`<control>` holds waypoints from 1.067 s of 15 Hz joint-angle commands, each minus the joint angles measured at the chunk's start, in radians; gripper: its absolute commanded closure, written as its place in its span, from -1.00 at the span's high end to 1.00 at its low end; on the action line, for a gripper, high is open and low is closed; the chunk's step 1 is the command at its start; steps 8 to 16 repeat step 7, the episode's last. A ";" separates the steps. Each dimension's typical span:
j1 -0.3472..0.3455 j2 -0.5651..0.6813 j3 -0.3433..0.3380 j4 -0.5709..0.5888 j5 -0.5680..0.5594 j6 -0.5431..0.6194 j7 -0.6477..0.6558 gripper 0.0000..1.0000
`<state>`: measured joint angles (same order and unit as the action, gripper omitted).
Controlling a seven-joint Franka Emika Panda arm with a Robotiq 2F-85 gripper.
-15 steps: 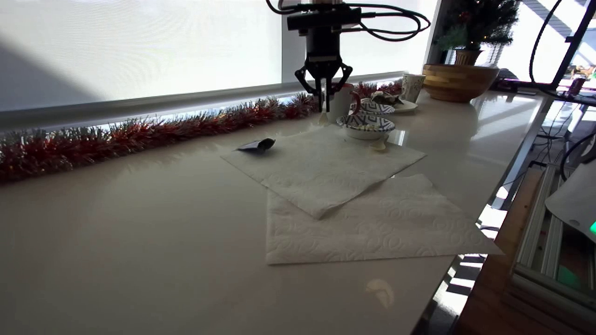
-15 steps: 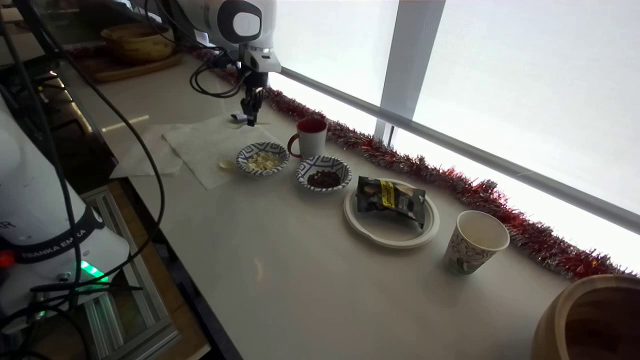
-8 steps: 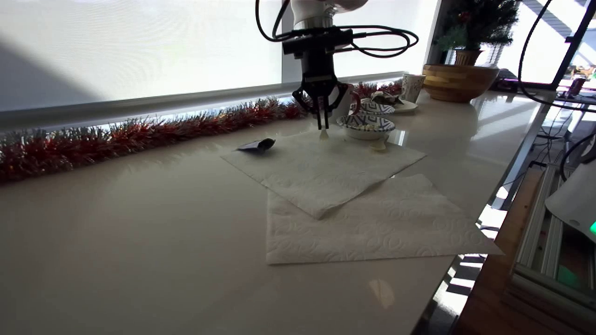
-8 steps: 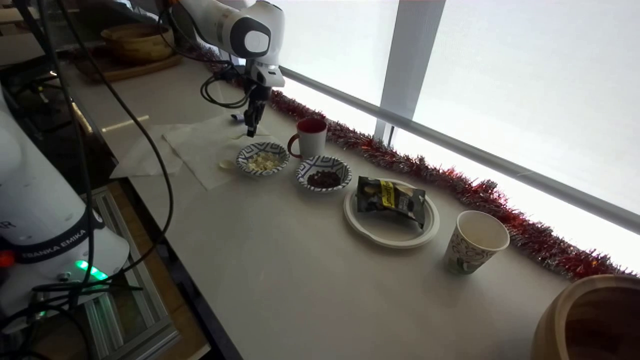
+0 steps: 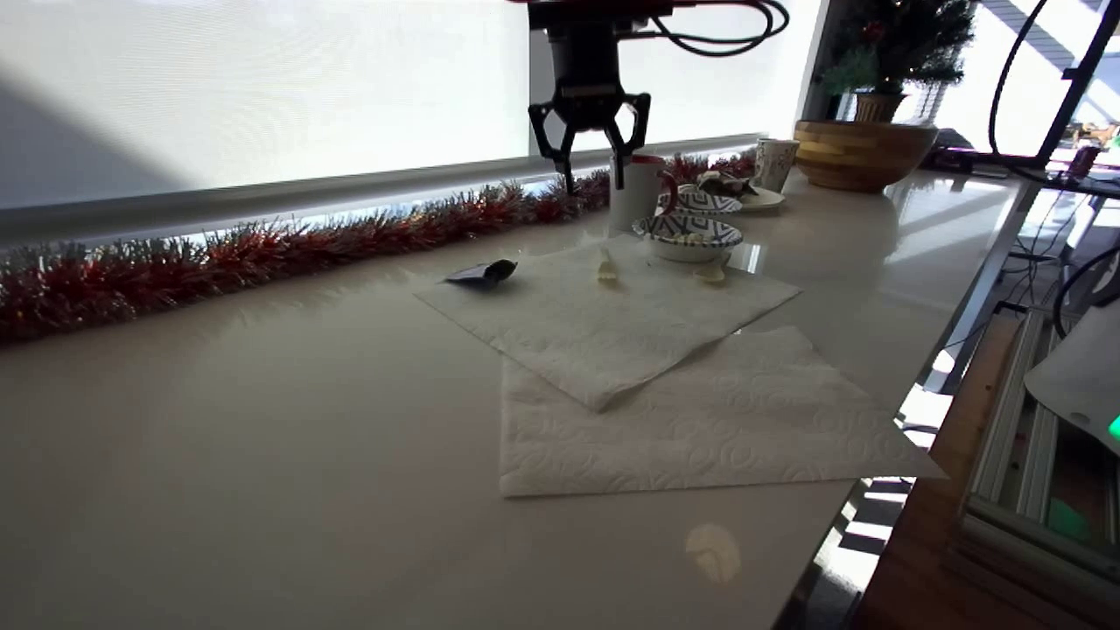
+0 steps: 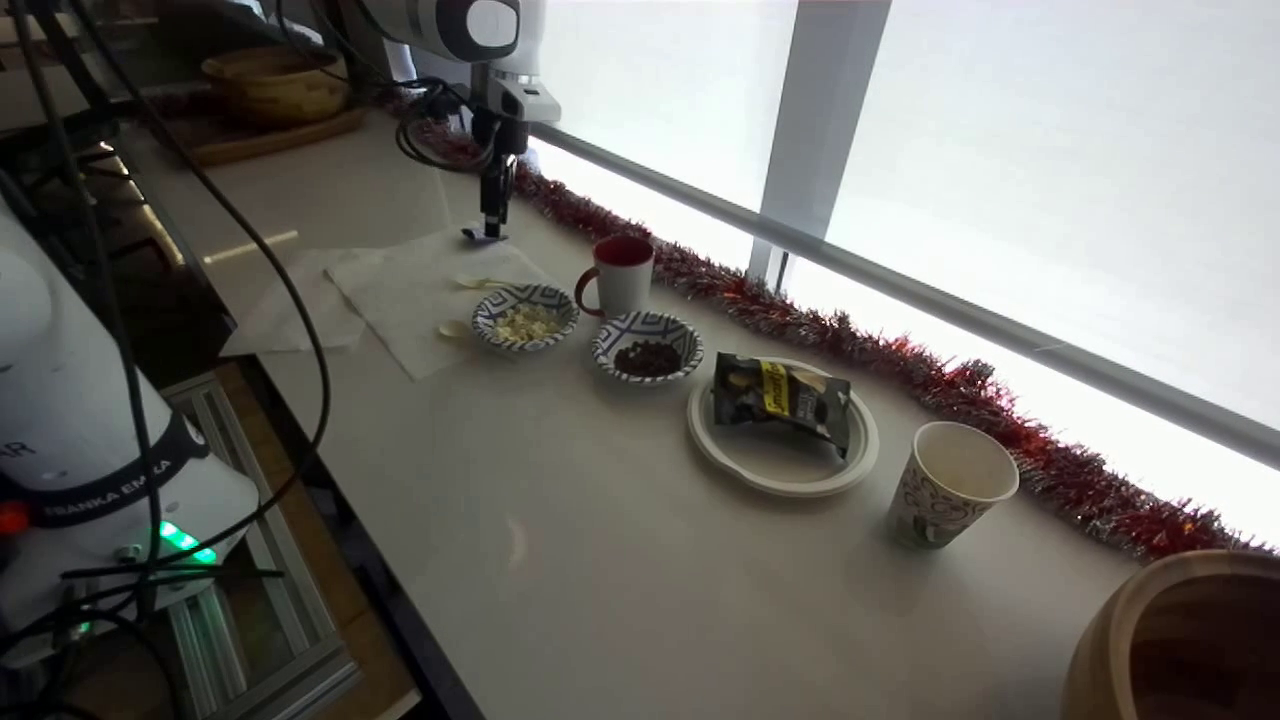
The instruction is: Pick up one white object with the fork, and then put it in the mug
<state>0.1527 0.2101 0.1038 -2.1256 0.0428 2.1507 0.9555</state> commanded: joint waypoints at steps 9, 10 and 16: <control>0.013 -0.260 0.024 -0.077 -0.212 -0.107 0.050 1.00; 0.013 -0.260 0.024 -0.077 -0.212 -0.107 0.050 1.00; 0.013 -0.260 0.024 -0.077 -0.212 -0.107 0.050 1.00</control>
